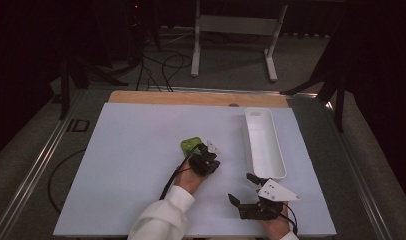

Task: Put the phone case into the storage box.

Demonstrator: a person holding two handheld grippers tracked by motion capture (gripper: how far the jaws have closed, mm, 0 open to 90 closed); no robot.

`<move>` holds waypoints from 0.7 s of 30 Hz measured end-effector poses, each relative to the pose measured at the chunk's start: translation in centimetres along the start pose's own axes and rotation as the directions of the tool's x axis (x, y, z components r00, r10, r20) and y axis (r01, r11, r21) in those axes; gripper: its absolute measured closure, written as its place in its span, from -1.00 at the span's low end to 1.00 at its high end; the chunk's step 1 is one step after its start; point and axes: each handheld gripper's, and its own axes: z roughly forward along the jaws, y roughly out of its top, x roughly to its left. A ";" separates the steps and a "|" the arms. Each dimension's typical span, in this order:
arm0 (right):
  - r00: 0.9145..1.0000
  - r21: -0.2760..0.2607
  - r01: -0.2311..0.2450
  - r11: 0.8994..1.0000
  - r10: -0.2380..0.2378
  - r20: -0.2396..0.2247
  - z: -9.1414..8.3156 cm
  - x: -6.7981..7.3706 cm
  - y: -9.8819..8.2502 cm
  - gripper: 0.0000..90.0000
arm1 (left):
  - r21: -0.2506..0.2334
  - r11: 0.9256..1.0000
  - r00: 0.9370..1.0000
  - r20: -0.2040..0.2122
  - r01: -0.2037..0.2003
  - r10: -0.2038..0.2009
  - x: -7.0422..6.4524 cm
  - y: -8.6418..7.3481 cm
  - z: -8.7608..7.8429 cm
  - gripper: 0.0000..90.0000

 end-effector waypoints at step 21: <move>1.000 -0.006 0.002 1.000 -0.002 0.003 -0.1 -0.1 0.0 -0.79 | 0.018 1.000 1.000 -0.008 0.023 -0.023 -0.1 -1.8 -1.3 1.00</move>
